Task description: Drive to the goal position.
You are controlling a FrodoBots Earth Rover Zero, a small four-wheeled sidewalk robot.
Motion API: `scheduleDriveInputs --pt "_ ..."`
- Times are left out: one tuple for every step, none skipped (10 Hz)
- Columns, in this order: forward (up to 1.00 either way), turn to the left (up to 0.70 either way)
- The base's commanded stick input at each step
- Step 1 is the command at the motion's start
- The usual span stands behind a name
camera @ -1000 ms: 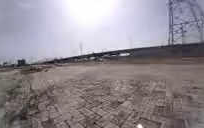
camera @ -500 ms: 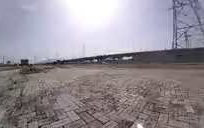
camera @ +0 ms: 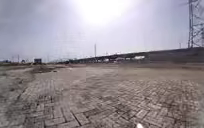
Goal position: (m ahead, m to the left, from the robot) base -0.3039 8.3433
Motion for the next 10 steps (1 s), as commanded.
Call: scheduleDriveInputs --pt "1.00 0.00" --pt "1.00 0.00" --pt "1.00 0.00" --pt "1.00 0.00" --pt "1.00 0.01" --pt "1.00 0.06" --pt "1.00 0.10" --pt "1.00 0.14" --pt "1.00 0.28" --pt "1.00 0.34"
